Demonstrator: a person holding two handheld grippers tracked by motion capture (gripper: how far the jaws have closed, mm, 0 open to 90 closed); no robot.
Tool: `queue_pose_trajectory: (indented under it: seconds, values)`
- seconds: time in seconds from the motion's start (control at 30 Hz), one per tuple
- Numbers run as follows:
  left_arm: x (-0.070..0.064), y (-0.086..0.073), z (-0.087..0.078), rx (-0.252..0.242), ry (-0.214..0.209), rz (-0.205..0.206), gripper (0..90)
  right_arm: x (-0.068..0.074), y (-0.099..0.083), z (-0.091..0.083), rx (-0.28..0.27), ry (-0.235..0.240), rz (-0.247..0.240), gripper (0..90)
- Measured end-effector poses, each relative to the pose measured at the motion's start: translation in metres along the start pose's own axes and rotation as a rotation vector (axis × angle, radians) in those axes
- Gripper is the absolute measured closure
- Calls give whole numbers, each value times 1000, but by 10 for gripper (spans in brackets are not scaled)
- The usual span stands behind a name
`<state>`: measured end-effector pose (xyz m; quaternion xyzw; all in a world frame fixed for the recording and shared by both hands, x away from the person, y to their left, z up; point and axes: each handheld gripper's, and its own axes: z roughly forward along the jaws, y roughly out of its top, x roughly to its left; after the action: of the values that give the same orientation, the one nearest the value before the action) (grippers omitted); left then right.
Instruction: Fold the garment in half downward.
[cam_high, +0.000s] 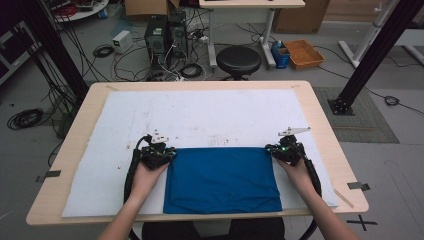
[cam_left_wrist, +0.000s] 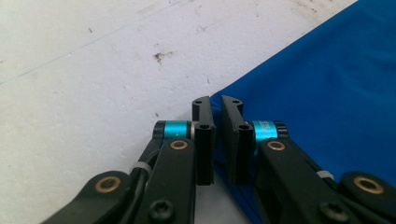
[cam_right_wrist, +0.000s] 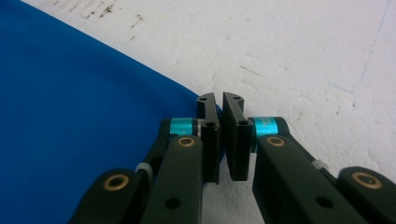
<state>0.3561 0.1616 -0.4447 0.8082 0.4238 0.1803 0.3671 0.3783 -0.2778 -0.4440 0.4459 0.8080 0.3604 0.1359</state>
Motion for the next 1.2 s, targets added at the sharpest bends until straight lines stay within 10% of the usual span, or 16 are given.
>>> queue_pose_trajectory:
  seconds: [1.03,1.2]
  values:
    - [25,44,29,-65,18,-34,842,-39,48,18,-24,-56,-57,864]
    - [24,46,20,-105,32,-18,704,-37,48,13,-48,-68,-52,757]
